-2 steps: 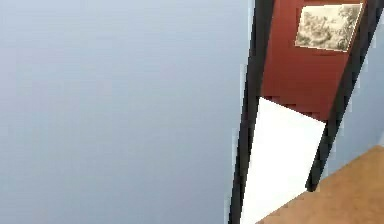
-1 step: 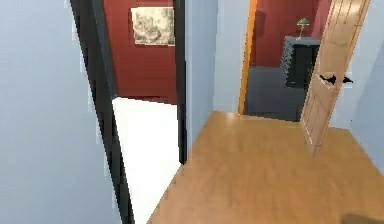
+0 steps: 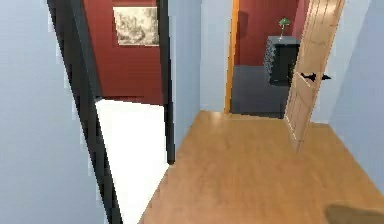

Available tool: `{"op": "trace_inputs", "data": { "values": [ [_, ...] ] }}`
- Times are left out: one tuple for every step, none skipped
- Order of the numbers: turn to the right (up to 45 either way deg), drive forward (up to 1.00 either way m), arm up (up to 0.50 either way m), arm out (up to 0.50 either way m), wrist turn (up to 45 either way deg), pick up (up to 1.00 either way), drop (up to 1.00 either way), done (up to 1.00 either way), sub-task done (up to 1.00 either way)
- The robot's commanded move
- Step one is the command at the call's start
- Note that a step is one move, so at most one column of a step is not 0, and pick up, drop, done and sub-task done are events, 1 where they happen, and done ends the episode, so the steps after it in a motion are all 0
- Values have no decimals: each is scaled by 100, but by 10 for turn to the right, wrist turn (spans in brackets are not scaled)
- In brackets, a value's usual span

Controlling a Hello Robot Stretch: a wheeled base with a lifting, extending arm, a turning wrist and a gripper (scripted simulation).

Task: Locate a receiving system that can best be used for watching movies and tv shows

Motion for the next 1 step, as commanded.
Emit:
{"op": "trace_inputs", "data": {
  "values": [
    [0,100,0,0,0,0,0,0,0]
  ]
}}
